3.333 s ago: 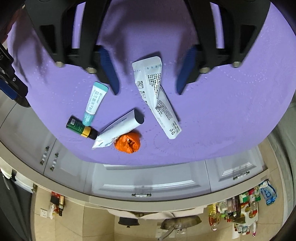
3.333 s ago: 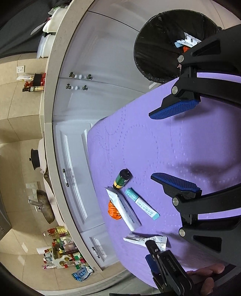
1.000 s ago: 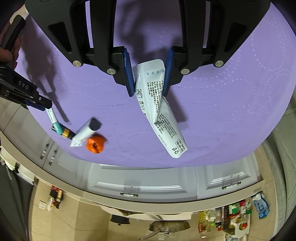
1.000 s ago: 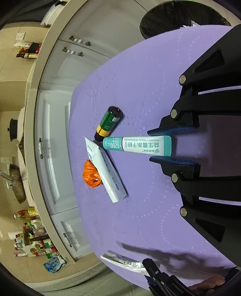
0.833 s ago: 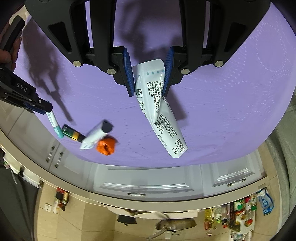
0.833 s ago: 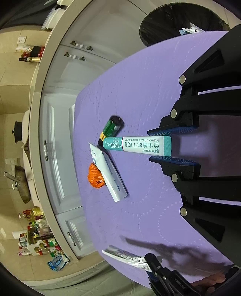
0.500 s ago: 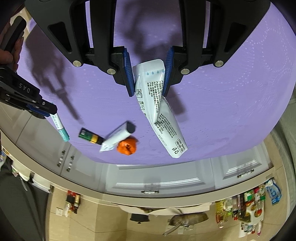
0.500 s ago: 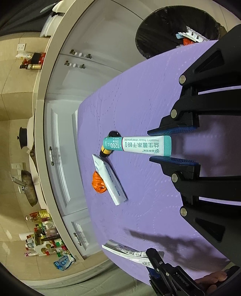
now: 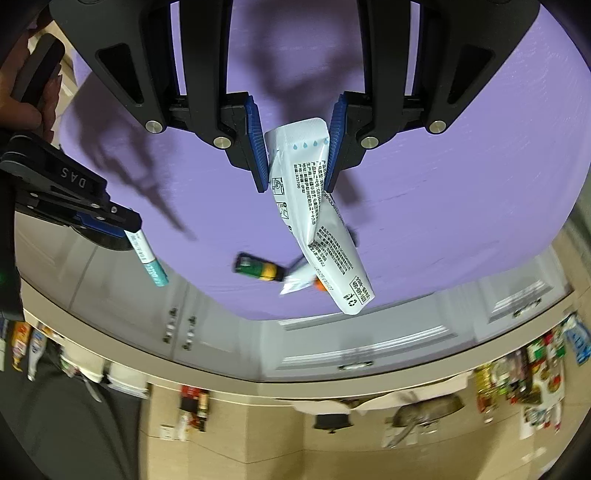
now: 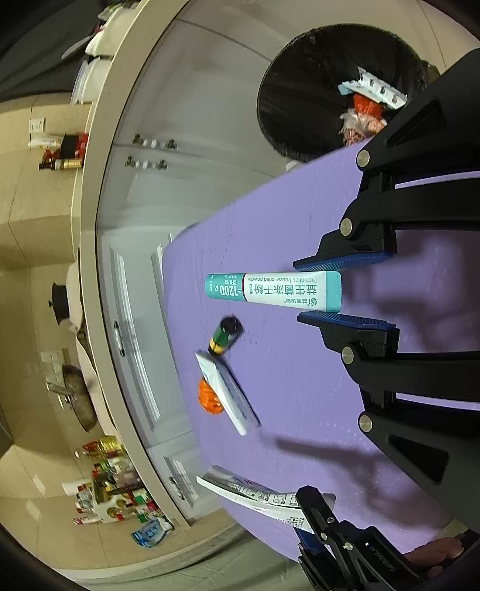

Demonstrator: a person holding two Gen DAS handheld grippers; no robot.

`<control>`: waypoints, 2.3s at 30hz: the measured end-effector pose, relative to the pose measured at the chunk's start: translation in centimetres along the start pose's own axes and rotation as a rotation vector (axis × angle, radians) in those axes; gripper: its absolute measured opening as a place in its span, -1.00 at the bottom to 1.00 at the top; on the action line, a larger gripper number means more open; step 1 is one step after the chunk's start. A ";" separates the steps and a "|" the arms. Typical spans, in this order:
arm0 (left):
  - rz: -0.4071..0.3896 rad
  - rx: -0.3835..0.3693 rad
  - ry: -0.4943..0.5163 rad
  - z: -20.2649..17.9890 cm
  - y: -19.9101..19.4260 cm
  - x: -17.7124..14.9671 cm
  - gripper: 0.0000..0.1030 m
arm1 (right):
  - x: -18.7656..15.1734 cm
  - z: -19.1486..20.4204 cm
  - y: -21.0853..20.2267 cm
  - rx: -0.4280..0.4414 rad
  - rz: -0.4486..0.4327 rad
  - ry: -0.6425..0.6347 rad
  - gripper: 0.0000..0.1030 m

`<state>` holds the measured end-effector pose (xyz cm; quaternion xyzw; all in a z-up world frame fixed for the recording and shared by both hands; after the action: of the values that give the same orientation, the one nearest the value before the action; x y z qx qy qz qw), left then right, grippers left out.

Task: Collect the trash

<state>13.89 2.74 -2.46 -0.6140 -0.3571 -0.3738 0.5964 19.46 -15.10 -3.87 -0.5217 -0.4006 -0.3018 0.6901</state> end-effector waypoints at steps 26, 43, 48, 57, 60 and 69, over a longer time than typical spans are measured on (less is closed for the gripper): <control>-0.061 -0.309 0.220 -18.3 3.1 2.3 -0.44 | -1.5 -15.5 -5.8 -0.267 -0.060 0.167 -0.55; -0.030 -0.439 0.329 -27.4 8.2 1.6 -0.42 | -3.0 -23.0 -4.7 -0.347 -0.041 0.250 -0.54; 0.004 -0.427 0.319 -28.3 10.1 1.2 0.12 | -3.6 -24.1 -4.4 -0.374 -0.042 0.268 -0.09; 0.006 -0.387 0.281 -26.2 10.0 1.7 0.16 | -3.4 -24.0 -5.2 -0.372 -0.060 0.271 -0.07; 0.000 -0.370 0.259 -25.1 9.6 2.2 0.16 | -2.9 -23.3 -5.3 -0.360 -0.069 0.261 -0.07; -0.044 -0.288 0.195 -20.0 7.9 3.4 0.17 | -0.8 -19.8 -4.8 -0.304 -0.092 0.212 0.00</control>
<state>21.83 -17.53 -2.96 -0.6459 -0.2536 -0.4918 0.5259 19.79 -35.41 -4.95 -0.5662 -0.2988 -0.4434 0.6273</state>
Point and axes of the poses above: each gripper's, at about its wrist camera, not at the fingertips, and y roughly the way its jaws point, z to its left, x to its top, the point moved 3 cm from there along y, roughly the way its jaws point, and after that the axes turned 12 degrees about -z, right-handed, at the moved point
